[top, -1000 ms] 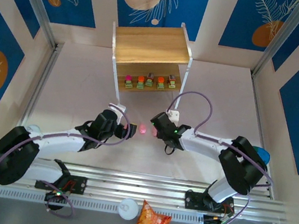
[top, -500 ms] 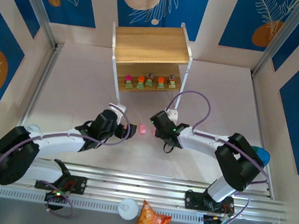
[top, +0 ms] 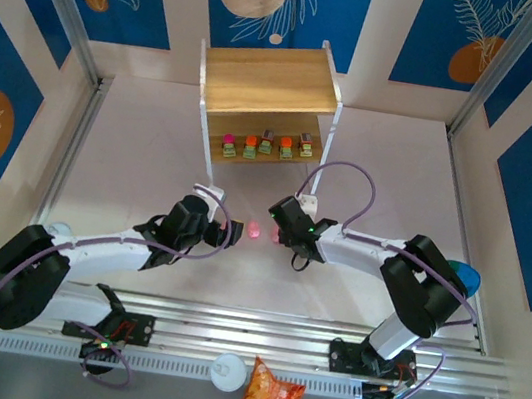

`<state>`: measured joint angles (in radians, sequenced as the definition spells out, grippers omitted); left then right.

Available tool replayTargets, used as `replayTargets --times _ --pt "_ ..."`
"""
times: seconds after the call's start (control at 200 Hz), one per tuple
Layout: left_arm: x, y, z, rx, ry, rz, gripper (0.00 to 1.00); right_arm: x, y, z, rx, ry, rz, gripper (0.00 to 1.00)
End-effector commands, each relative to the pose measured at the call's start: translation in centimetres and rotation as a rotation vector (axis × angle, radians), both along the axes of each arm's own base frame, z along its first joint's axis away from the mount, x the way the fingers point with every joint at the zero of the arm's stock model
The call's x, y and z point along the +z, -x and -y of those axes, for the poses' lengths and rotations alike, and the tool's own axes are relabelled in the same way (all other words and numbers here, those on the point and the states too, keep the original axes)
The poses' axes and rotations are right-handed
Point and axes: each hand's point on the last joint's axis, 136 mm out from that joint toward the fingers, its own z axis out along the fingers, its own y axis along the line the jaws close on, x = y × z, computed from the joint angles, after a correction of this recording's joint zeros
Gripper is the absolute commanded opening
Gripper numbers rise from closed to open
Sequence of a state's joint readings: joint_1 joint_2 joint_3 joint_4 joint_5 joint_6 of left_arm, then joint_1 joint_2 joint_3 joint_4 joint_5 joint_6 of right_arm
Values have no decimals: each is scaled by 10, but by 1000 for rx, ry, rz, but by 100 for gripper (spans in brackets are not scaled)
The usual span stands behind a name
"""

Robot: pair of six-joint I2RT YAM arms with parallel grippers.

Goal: Place and organize the plastic toys onto the shelf

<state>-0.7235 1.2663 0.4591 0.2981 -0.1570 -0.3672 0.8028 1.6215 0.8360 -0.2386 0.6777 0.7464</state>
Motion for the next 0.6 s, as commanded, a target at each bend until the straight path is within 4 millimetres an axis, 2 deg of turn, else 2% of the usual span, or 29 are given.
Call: replayTargets --times 0.0,0.27,0.595 --pt "7 -1 7 -17 11 4 96 0 -3 -5 -1 -19 -7 44" --pt "7 -1 7 -17 11 6 96 3 -2 1 -8 -10 -4 32" --pt "6 -1 7 -19 12 1 96 15 3 18 -24 -5 13 32"
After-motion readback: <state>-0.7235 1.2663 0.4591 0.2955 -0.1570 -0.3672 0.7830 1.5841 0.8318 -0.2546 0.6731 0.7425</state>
